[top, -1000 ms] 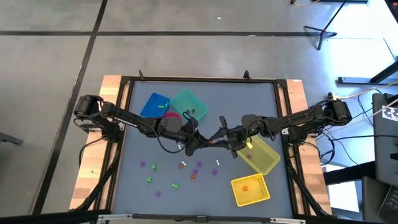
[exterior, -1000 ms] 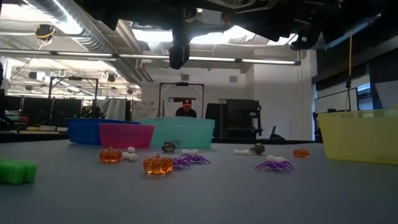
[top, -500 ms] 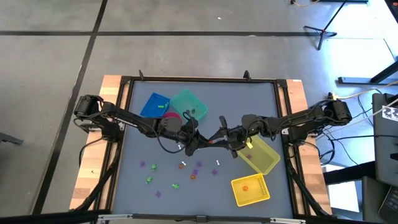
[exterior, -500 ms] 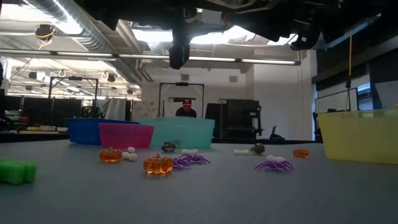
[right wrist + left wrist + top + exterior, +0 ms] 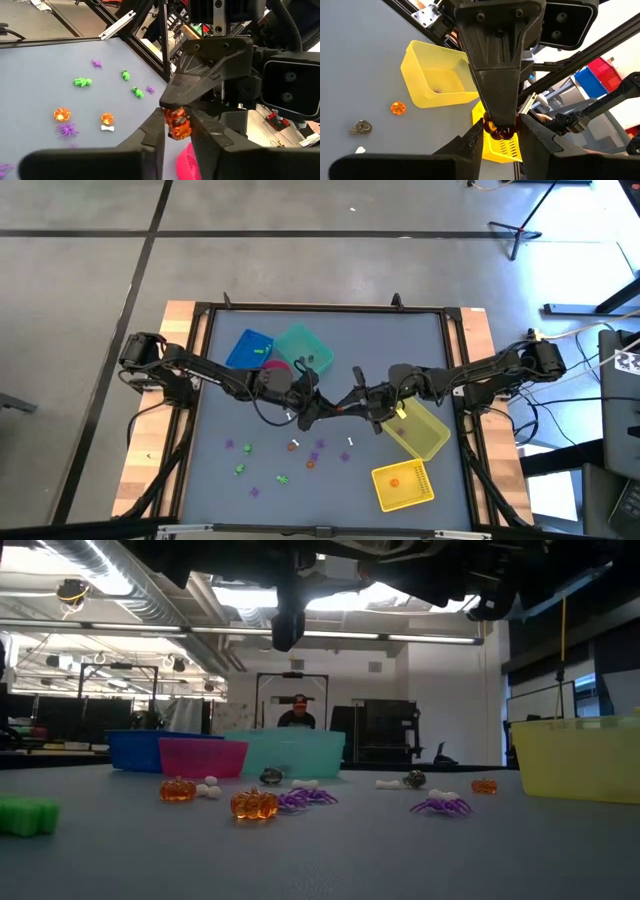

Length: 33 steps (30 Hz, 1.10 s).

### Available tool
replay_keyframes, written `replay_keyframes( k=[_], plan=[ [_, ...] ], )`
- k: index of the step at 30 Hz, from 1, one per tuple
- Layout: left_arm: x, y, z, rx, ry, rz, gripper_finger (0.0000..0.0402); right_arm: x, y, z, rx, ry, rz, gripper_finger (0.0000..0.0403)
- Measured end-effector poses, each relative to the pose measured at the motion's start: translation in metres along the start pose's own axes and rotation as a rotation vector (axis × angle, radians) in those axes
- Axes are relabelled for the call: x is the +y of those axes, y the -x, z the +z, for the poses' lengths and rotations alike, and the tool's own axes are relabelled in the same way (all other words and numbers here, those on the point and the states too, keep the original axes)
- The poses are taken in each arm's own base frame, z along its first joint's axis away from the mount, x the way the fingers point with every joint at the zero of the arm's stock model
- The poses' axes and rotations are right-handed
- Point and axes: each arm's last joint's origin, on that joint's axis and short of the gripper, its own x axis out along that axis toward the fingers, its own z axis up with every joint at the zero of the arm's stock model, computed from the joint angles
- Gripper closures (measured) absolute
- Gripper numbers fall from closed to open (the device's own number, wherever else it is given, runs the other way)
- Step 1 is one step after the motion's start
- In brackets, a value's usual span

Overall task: Sort Halloween decoration
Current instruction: Put the orange pumpkin toy into the yellow bin

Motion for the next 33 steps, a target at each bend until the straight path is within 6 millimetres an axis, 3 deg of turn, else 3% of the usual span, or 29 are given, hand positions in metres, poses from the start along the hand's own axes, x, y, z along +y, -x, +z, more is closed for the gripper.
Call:
replay_keyframes(
  k=[5,14,25,33],
  plan=[
    [0.0,0.0,-0.0003,0.004,0.0,-0.001,0.0314,0.0003,0.0001,-0.0002,0.001,0.0,0.002,0.0366],
    [-0.0001,0.0,-0.0002,0.002,0.001,-0.002,0.031,0.0002,0.0002,-0.0001,0.0,0.0,0.002,0.0349],
    [-0.0001,0.0,0.0005,-0.006,0.0,0.0,0.0226,-0.0004,0.0002,0.0001,0.0,0.001,-0.008,0.036],
    [-0.0001,0.0,0.0003,-0.003,-0.02,0.0,0.0214,0.0009,0.0016,-0.0016,0.038,-0.007,0.001,0.0361]
  ],
)
